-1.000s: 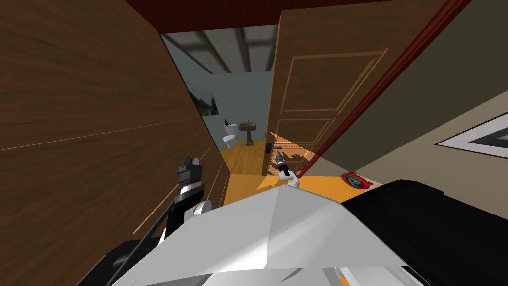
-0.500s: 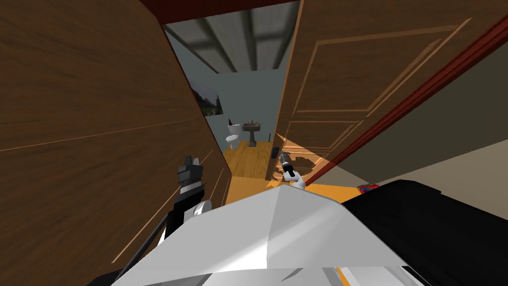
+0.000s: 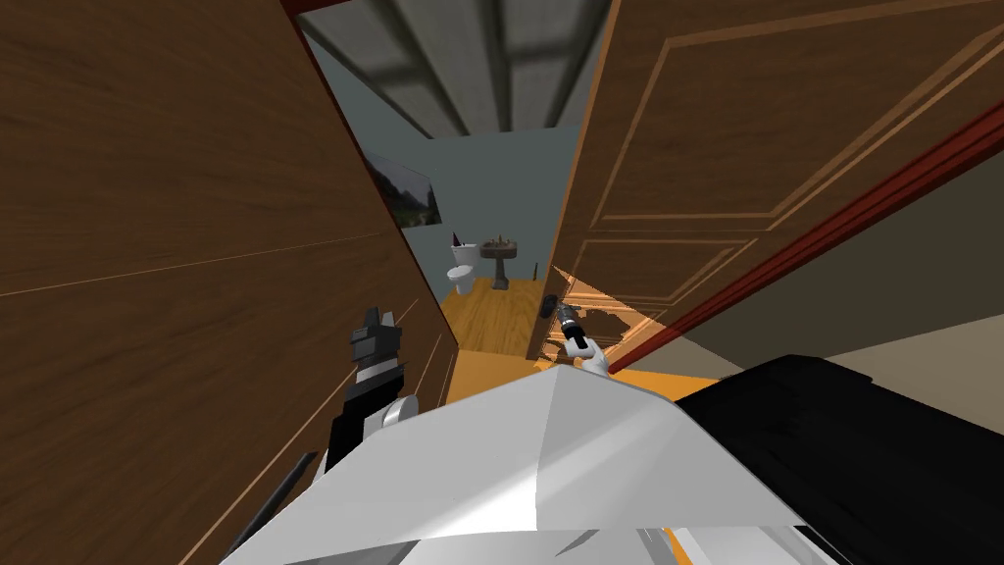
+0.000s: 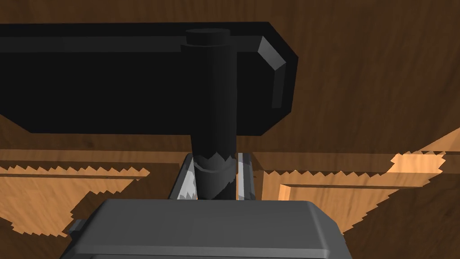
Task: Pull the door open
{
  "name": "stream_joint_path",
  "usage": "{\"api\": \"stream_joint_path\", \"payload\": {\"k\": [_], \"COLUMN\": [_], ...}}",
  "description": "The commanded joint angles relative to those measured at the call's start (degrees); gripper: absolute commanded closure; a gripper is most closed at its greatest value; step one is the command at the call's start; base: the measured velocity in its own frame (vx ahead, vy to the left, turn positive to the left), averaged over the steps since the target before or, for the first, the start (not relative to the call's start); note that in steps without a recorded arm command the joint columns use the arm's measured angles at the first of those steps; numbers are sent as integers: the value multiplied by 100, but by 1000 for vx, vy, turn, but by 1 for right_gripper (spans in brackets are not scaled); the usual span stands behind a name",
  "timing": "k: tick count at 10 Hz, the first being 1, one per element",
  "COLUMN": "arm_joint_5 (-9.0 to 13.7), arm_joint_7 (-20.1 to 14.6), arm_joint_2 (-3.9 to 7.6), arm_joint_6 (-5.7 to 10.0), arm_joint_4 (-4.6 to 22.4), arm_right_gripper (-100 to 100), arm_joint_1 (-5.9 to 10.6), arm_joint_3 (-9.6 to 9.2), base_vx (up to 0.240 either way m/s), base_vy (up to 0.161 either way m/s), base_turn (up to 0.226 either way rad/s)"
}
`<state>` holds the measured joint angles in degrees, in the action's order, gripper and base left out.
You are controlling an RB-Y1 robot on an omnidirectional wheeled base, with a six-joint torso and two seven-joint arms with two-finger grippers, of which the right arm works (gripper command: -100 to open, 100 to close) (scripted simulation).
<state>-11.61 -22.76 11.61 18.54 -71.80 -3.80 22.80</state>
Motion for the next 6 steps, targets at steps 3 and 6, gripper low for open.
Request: {"api": "stream_joint_path", "payload": {"k": [3, 6], "arm_joint_5": [-4, 9], "arm_joint_7": [5, -119], "arm_joint_2": [-8, 104], "arm_joint_6": [-6, 53], "arm_joint_4": [10, 33], "arm_right_gripper": [100, 100], "arm_joint_1": [-16, -71], "arm_joint_3": [-6, -124], "base_vx": [-17, -106], "base_vy": [5, -16], "base_turn": [2, 85]}}
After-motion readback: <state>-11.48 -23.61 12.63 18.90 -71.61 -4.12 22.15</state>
